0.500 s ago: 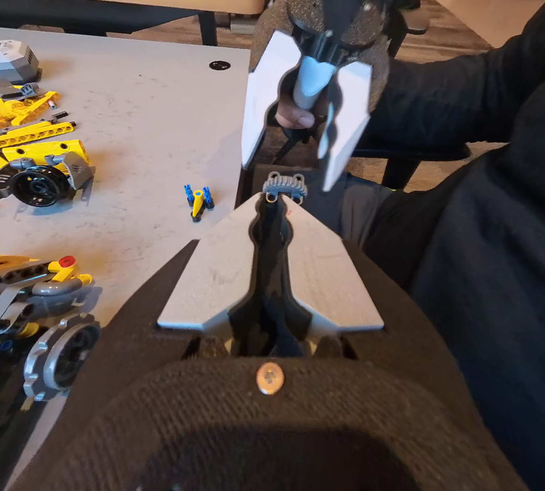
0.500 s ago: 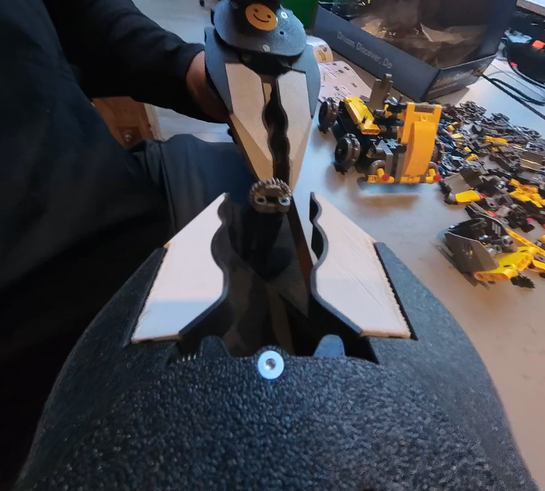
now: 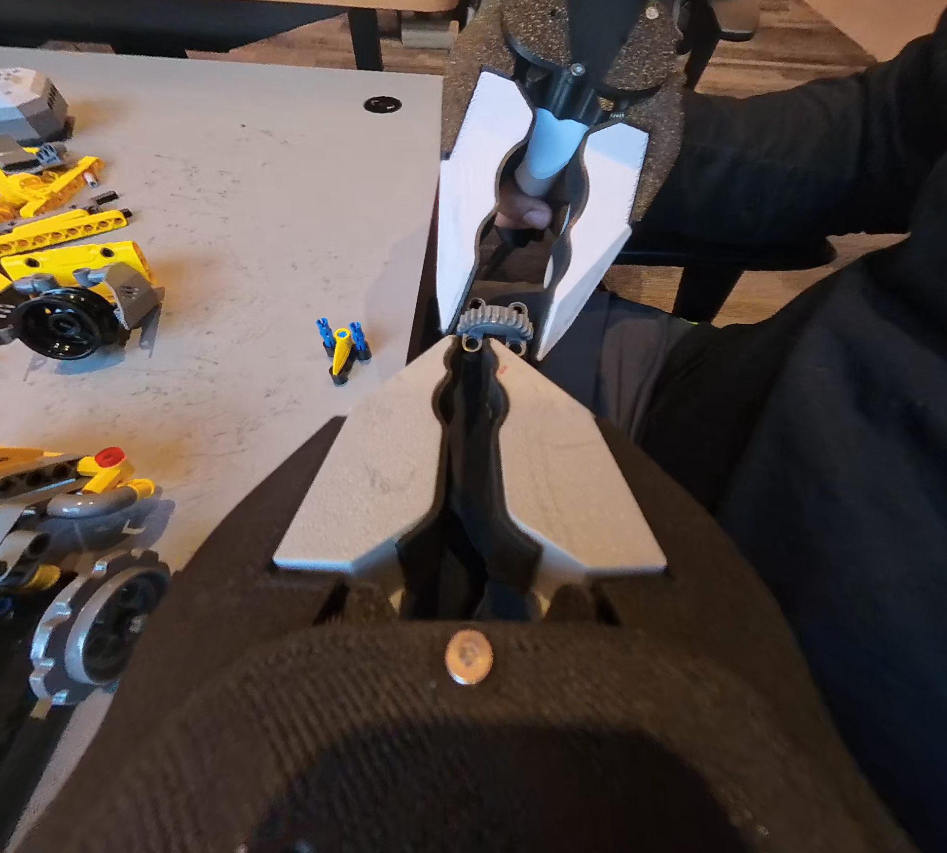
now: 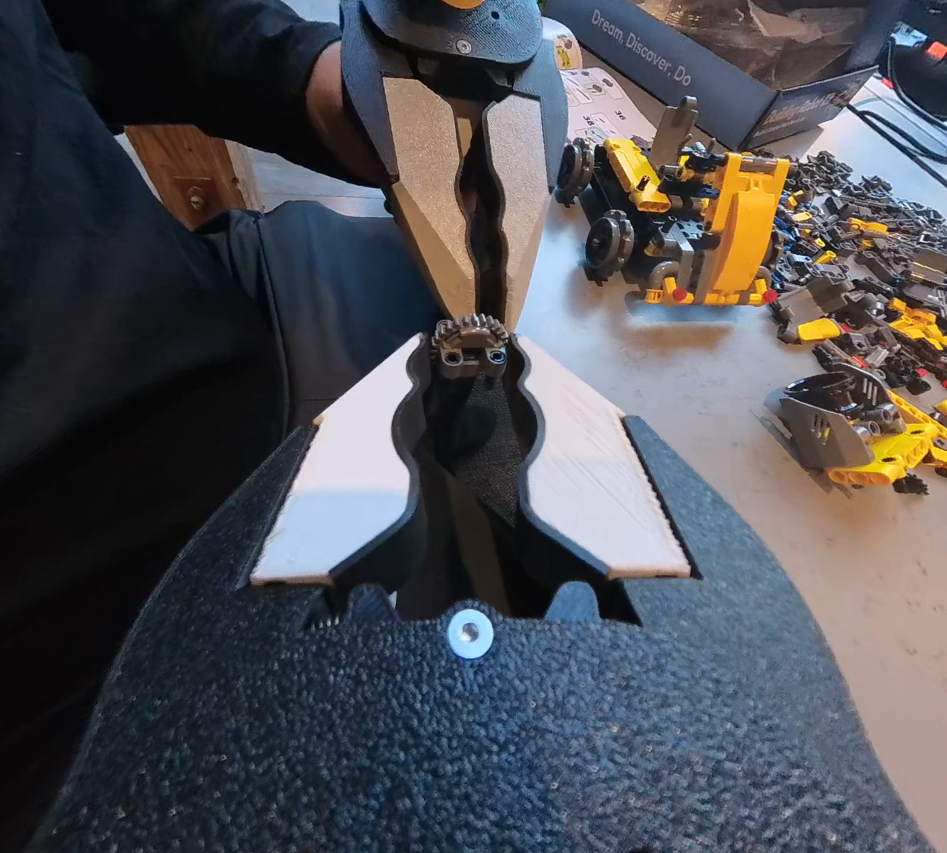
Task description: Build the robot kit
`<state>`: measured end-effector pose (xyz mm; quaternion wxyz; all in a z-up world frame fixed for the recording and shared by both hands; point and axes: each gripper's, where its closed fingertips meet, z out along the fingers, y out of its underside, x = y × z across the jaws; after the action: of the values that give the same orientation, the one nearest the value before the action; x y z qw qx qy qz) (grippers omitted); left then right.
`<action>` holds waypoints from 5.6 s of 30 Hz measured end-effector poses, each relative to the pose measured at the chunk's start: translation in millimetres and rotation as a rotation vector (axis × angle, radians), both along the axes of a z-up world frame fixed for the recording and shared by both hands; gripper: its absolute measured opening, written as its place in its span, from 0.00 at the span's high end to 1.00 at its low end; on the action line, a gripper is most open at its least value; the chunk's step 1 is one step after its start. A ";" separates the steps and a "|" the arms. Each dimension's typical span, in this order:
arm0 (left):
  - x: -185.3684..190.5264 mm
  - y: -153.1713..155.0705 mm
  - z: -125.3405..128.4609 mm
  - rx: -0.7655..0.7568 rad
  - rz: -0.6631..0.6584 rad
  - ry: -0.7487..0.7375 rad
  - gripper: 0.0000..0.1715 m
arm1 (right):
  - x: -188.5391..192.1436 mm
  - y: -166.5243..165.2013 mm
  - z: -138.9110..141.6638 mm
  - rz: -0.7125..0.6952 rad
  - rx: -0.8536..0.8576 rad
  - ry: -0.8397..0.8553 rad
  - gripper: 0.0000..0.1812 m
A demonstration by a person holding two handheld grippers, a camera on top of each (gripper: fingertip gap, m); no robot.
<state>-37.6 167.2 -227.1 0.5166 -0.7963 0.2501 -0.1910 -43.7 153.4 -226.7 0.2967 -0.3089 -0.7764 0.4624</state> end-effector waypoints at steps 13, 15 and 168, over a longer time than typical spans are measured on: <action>-35.3 32.9 -27.4 -0.144 0.096 0.172 0.78 | -17.1 74.2 0.5 -0.151 -0.110 -0.127 0.84; -33.3 40.9 -32.1 -0.180 0.090 0.187 0.78 | -15.7 78.1 4.1 -0.157 -0.137 -0.124 0.84; 15.5 93.3 -20.7 -0.099 -0.225 0.179 0.89 | 13.3 107.4 -32.1 -0.219 0.303 -0.308 0.84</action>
<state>-22.1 260.5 -247.9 0.4276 -0.8017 0.3730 -0.1881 -30.4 260.8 -258.8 0.2662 -0.4100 -0.8348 0.2532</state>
